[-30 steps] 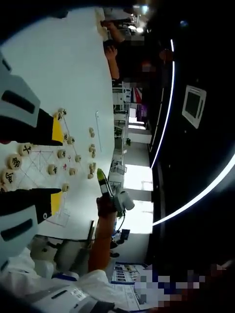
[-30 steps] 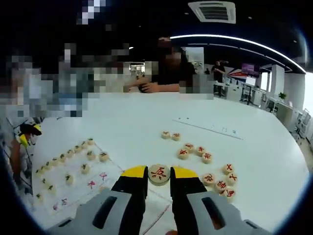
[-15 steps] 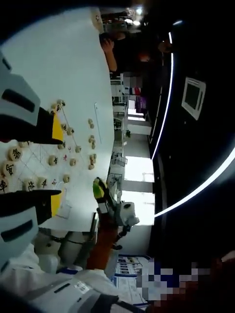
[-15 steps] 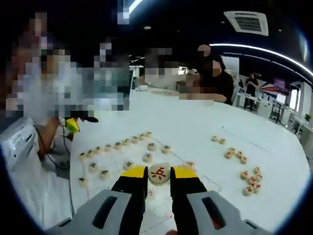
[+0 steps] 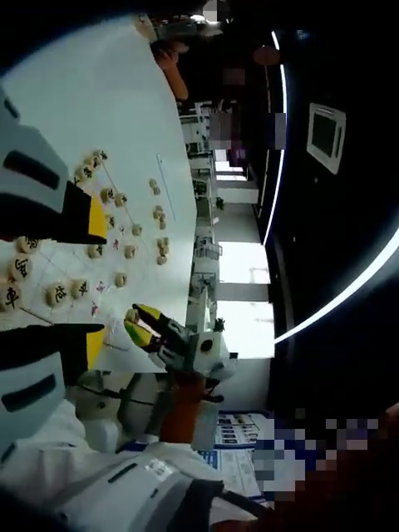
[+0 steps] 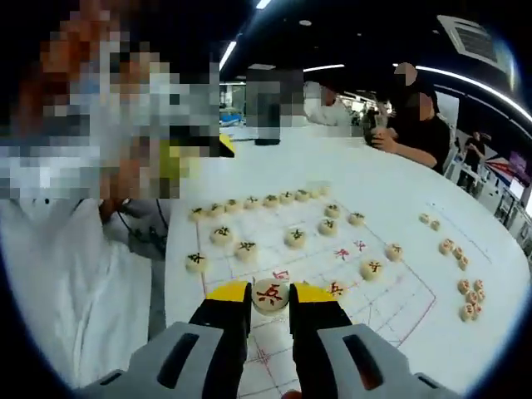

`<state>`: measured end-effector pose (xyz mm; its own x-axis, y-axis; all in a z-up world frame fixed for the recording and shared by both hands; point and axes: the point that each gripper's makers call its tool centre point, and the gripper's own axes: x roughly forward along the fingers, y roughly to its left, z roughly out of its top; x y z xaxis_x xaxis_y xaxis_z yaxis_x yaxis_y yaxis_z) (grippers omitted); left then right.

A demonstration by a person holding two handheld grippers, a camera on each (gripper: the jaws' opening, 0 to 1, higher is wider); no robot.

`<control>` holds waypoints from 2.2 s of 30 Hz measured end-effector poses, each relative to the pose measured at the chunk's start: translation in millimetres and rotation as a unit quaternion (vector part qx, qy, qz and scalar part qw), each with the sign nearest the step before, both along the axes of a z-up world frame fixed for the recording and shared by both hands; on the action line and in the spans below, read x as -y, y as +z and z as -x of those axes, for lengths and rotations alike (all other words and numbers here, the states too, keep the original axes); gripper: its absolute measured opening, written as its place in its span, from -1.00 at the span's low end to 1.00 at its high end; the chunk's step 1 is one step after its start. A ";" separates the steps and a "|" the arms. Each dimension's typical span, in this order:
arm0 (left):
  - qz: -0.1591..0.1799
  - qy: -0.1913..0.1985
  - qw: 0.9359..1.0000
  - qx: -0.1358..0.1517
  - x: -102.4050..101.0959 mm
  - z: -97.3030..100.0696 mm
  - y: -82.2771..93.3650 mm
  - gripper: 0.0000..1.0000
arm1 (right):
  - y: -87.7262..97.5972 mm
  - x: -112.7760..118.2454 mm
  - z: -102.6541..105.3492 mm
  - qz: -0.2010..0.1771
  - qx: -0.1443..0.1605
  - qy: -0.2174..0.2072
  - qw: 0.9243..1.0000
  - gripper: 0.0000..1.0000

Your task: Pick up the chess pieces one by one and place each piece onto its starting position on the chessboard, setting the pieces on their correct points until all the chess pieces are arranged in the starting layout

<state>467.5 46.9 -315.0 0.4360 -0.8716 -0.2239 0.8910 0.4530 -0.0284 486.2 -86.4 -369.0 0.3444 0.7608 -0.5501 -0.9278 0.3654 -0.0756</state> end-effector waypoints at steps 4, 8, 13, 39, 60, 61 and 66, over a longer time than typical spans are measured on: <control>0.001 -0.002 1.000 0.001 0.4 0.1 0.4 -0.21 | -13.5 1.7 -3.7 0.009 -0.008 -0.002 1.000 -0.61; 0.004 0.001 1.000 0.000 -1.0 -0.9 1.3 -0.21 | -21.6 -0.4 -4.1 0.010 -0.014 -0.001 1.000 -0.61; 0.005 0.004 1.000 -0.002 -1.7 -2.3 0.4 -0.21 | -28.7 -1.1 -5.2 0.014 -0.018 -0.001 1.000 -0.61; 0.010 0.007 1.000 0.000 -1.1 -2.8 2.8 -0.21 | 17.9 24.4 -42.9 -0.089 -0.014 -0.105 0.990 -0.01; 0.020 0.016 1.000 -0.001 -5.2 -4.6 6.9 -0.21 | 18.6 100.8 -129.6 -0.093 0.005 -0.335 0.937 -0.13; 0.020 0.018 1.000 -0.001 -5.7 -5.0 6.7 -0.21 | 17.5 101.5 -132.7 -0.092 0.006 -0.338 0.937 -0.13; 0.028 0.032 0.999 -0.001 -11.7 -11.1 9.1 -0.21 | 11.0 102.1 -142.7 -0.070 0.025 -0.338 0.938 -0.14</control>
